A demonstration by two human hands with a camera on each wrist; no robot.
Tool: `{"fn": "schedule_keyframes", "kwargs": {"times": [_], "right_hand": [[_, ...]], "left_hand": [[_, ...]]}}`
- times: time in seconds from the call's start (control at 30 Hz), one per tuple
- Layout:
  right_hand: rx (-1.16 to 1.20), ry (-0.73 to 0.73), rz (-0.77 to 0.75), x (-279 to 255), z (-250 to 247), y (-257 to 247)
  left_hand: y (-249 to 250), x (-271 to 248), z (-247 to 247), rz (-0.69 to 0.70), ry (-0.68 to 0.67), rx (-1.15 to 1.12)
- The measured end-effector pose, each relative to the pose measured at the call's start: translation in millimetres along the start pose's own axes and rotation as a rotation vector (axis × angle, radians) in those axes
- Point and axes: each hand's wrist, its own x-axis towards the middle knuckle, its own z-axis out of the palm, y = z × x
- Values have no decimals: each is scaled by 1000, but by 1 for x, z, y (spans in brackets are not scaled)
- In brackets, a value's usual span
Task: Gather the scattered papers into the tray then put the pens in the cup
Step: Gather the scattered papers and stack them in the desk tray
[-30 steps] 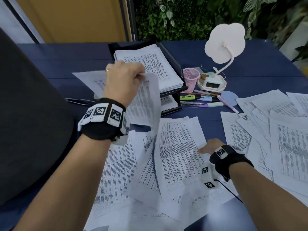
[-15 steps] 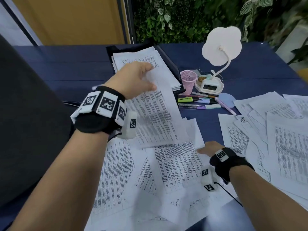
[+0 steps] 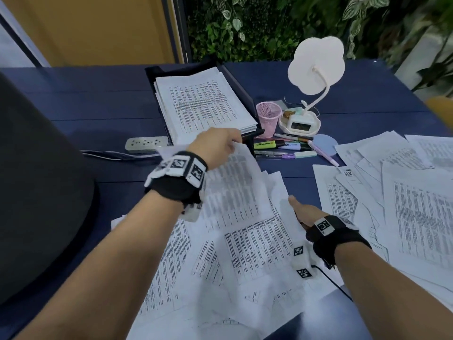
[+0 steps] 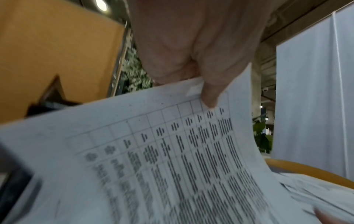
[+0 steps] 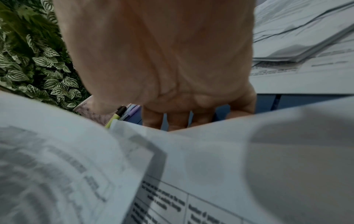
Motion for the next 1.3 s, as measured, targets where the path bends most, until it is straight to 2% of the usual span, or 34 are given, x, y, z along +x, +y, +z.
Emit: {"fn": "schedule_keyframes", "kwargs": {"times": [0.07,0.13,0.27,0.47,0.6,0.67,0.8,0.87,0.97,1.13,1.3], "right_hand": [[31,8,18,-4,-2,0],[55,-44,-7,-5,-4,2],[-104,-91,-105,0,-3,8],[-104,-72,-96,5,0,7],[-89,-21,-108,12,6,6],[-29,17,-116,13,9,9],[54,12,-125,8,1,21],[64,1,-111,4,-4,27],[145,-18,-129,3,-7,36],[309,-3,-165,36,4,69],[350,22,-185,3,3,46]], "left_hand": [[2,3,27,42,108,-15],[5,4,52,85,156,-39],[3,4,86,164,55,-75],[-20,-4,89,68,-16,-144],[-43,-16,97,-13,-4,-190],[-58,-28,108,-141,45,-239],[-74,-52,131,-505,209,-446],[-72,-60,141,-609,200,-613],[-60,-66,156,-634,56,-688],[-54,-60,164,-592,-16,-566],[-53,-52,163,-589,-81,-651]]}}
